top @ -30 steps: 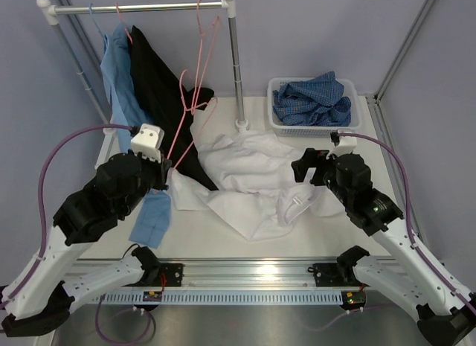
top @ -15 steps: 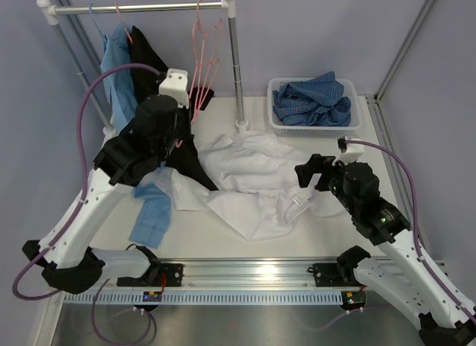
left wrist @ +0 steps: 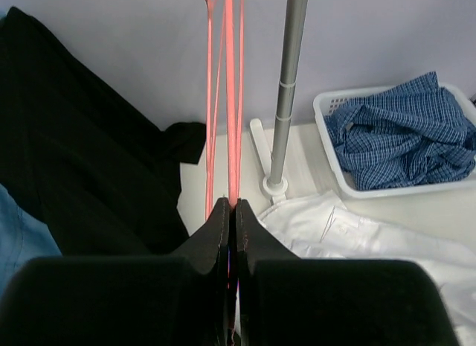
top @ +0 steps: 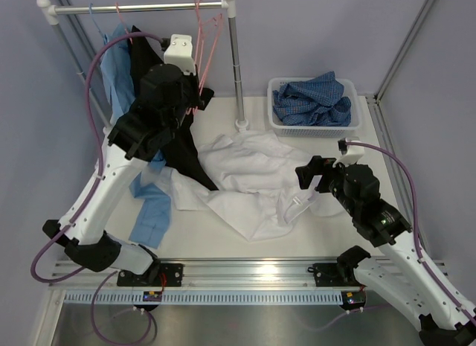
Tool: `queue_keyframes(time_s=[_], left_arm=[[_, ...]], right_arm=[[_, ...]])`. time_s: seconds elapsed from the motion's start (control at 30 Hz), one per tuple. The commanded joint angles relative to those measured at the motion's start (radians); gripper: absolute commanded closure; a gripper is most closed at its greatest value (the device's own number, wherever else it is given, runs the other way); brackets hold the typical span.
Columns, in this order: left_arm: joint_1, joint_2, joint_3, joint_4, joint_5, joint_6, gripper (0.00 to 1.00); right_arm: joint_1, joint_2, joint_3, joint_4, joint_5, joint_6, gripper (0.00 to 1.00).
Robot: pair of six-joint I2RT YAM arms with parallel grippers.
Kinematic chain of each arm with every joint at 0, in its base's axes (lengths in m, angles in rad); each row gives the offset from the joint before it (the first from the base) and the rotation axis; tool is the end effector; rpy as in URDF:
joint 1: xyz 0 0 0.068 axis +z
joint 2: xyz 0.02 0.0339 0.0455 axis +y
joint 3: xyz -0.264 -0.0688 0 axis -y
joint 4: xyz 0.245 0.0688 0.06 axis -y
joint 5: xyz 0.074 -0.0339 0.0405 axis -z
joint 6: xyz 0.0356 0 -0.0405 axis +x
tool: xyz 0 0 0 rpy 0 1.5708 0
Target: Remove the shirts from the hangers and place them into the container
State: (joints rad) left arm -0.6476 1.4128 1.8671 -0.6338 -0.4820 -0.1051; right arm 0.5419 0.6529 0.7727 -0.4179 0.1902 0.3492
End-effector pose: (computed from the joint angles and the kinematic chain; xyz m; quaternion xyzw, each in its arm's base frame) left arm 0.2302 -0.1534 0.5168 0.0524 0.7592 -0.0583 0.6461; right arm 0.1324 0.0719 0.3307 -0.0209 0.8024 0.1860 0.5667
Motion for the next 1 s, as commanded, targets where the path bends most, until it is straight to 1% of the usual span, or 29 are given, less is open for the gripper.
queue_keyframes(time_s=[0.0, 0.27, 0.43, 0.57, 0.6, 0.63, 0.67, 0.73, 0.77, 0.87, 0.9, 0.97], left_arm=[[0.028, 0.049, 0.075, 0.094, 0.038, 0.018, 1.0], [0.058, 0.17, 0.116, 0.092, 0.077, 0.004, 1.0], [0.075, 0.216, 0.144, 0.092, 0.082, -0.002, 1.0], [0.085, 0.229, 0.112, 0.092, 0.083, -0.008, 1.0], [0.085, 0.226, 0.103, 0.094, 0.083, -0.01, 0.98], [0.086, 0.221, 0.093, 0.092, 0.083, -0.011, 0.95], [0.086, 0.216, 0.075, 0.092, 0.083, -0.016, 0.87], [0.086, 0.192, 0.06, 0.091, 0.082, -0.025, 0.79], [0.086, 0.181, 0.05, 0.091, 0.082, -0.031, 0.67], [0.086, 0.132, 0.047, 0.091, 0.092, -0.034, 0.49], [0.086, 0.12, 0.047, 0.091, 0.094, -0.034, 0.39], [0.086, 0.08, 0.041, 0.089, 0.102, -0.031, 0.3]], right_arm=[[-0.003, -0.013, -0.006, 0.005, -0.003, 0.008, 0.01], [-0.002, -0.01, -0.012, 0.011, -0.008, 0.01, 0.01], [-0.003, -0.01, -0.016, 0.01, -0.008, 0.011, 0.01], [-0.002, -0.015, -0.018, 0.008, -0.006, 0.013, 0.01], [-0.002, -0.013, -0.018, 0.01, -0.008, 0.013, 0.01], [-0.002, -0.015, -0.018, 0.01, -0.006, 0.013, 0.01], [-0.002, -0.013, -0.018, 0.011, -0.006, 0.013, 0.01], [-0.003, -0.006, -0.019, 0.011, -0.005, 0.014, 0.0], [-0.002, -0.003, -0.019, 0.013, -0.006, 0.014, 0.01], [-0.002, 0.017, -0.023, 0.011, -0.009, 0.016, 0.01], [0.0, 0.027, -0.021, 0.01, -0.015, 0.017, 0.01], [0.0, 0.062, -0.016, 0.011, -0.041, 0.01, 0.01]])
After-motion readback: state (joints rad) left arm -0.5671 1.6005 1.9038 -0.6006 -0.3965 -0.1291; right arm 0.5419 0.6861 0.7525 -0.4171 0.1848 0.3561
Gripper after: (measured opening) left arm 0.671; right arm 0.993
